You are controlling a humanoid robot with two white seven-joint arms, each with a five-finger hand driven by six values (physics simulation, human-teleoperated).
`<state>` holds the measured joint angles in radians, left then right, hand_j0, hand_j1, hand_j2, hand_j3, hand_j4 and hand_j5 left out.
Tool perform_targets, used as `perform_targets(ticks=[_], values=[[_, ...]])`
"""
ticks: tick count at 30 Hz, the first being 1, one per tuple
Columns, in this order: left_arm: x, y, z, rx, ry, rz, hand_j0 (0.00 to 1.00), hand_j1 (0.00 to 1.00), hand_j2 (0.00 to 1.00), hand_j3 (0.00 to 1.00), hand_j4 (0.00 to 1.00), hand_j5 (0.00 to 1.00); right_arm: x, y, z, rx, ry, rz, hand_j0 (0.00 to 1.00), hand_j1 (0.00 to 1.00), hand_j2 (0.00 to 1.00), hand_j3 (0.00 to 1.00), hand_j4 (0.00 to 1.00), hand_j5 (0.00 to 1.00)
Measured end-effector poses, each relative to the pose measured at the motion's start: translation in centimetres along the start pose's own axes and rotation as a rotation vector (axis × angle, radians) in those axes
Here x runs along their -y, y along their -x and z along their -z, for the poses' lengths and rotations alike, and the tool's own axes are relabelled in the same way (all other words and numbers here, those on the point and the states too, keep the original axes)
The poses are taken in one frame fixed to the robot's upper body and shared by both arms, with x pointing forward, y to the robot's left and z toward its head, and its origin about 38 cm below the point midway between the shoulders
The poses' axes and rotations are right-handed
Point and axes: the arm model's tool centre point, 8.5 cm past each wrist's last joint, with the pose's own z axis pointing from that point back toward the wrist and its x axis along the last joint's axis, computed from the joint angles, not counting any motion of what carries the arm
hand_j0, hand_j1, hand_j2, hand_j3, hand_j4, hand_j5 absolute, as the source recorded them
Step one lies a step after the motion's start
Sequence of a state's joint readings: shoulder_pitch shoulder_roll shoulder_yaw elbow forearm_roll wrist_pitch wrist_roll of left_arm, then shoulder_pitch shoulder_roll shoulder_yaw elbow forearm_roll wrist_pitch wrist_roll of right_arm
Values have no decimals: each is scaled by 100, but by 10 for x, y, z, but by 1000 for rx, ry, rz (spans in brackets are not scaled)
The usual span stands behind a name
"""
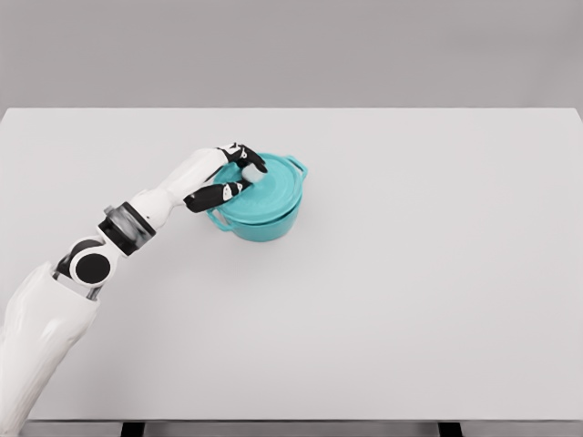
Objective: Cover the pot with left arm
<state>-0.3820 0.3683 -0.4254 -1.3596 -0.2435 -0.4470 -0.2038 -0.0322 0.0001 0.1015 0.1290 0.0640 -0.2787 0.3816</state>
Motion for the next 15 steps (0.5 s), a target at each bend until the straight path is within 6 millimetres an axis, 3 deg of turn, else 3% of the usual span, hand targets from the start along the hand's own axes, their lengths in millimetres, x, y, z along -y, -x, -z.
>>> perform_targets(ticks=[8,10,11,15], values=[[-2,1,3,-1,-16,0,65,65,65,65,65,65,0,0,0,0,0,0,100,100,100,100,100,100],[0,1,4,-3,-23,2,73,73,73,73,73,73,0,0,0,0,0,0,100,100,100,100,100,100],[0,1,4,-4,-26,3,82,82,82,82,82,82,0,0,0,0,0,0,100,100,100,100,100,100],[1,2,5,-8,-33,3,90,90,90,90,90,90,0,0,0,0,0,0,100,100,100,100,100,100]])
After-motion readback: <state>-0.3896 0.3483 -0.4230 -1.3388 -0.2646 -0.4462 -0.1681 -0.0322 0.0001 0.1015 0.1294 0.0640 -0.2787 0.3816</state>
